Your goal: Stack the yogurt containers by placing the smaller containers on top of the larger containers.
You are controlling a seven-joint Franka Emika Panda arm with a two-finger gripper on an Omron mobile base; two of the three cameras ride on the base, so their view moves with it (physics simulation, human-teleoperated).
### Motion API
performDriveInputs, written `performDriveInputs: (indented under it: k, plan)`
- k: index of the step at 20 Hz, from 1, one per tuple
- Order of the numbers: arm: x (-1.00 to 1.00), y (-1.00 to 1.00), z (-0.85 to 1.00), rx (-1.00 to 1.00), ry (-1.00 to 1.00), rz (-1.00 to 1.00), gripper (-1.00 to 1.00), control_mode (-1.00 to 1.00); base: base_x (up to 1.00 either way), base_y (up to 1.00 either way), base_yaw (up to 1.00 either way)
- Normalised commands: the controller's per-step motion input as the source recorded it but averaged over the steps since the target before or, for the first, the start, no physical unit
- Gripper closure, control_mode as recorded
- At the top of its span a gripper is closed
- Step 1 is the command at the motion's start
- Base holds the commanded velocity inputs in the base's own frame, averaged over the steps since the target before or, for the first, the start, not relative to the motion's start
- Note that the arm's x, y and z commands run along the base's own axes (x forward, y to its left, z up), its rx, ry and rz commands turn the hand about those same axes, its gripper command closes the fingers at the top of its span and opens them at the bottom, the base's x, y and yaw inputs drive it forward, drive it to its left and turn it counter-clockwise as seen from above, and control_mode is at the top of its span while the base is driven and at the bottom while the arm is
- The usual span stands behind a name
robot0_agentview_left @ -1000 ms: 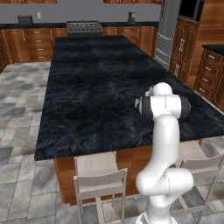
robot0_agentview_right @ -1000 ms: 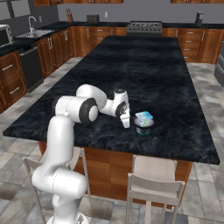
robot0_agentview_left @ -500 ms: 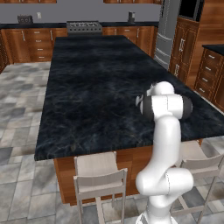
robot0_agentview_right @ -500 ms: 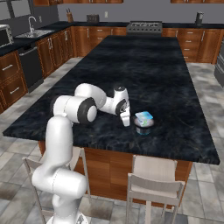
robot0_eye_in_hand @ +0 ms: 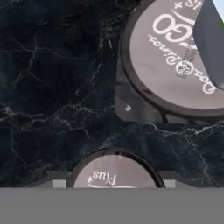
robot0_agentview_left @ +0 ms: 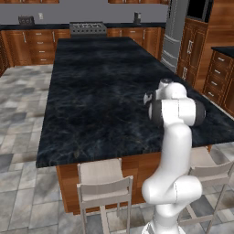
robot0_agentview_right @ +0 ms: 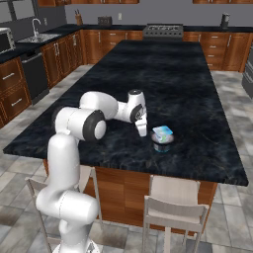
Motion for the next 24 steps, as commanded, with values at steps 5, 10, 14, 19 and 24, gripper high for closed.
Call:
performDriveInputs:
  k: [5, 10, 14, 19, 24]
  plan:
    - [-0.15, 0.00, 0.43, 0.00, 0.00, 0.00, 1.00, -1.00, 0.00, 0.00, 0.00]
    - [-0.21, 0.00, 0.38, 0.00, 0.00, 0.00, 1.00, -1.00, 0.00, 0.00, 0.00]
    - [-0.28, 0.00, 0.37, 0.00, 0.00, 0.00, 1.00, -1.00, 0.00, 0.00, 0.00]
    - [-0.33, 0.01, 0.36, 0.00, 0.00, 0.00, 1.00, -1.00, 0.00, 0.00, 0.00]
    - [-0.39, 0.07, 0.31, 0.00, 0.00, 0.00, 1.00, -1.00, 0.00, 0.00, 0.00]
